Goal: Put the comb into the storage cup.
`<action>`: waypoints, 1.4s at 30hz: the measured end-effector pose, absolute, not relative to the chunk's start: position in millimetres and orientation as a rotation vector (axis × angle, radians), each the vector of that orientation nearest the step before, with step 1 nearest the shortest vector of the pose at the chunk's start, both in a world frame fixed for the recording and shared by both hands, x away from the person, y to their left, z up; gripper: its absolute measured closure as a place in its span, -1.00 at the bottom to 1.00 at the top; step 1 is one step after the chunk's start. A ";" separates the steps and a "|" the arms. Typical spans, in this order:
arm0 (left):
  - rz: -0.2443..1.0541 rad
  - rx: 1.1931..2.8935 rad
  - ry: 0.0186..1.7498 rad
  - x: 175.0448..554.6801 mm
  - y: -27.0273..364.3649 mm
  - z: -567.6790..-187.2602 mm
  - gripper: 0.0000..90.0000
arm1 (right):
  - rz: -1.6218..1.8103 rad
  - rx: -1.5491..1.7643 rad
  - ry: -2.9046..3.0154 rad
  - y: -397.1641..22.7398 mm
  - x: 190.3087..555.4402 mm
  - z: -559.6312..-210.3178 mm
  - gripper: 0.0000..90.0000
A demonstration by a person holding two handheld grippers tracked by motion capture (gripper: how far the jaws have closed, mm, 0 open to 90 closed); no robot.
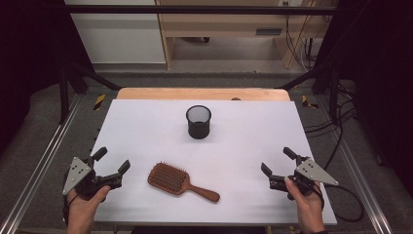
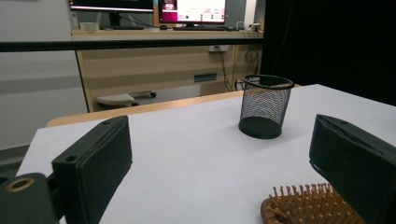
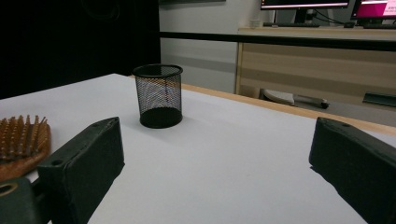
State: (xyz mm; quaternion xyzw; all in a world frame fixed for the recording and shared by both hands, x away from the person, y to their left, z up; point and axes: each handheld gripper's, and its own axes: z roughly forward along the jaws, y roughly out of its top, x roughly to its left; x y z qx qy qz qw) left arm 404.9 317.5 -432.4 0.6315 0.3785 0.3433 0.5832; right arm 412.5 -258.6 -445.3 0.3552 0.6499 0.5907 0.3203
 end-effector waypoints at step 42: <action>0.629 1.866 1.047 432.1 291.7 -460.1 1.00 | 1.505 0.930 1.751 -253.1 414.2 -448.5 -0.93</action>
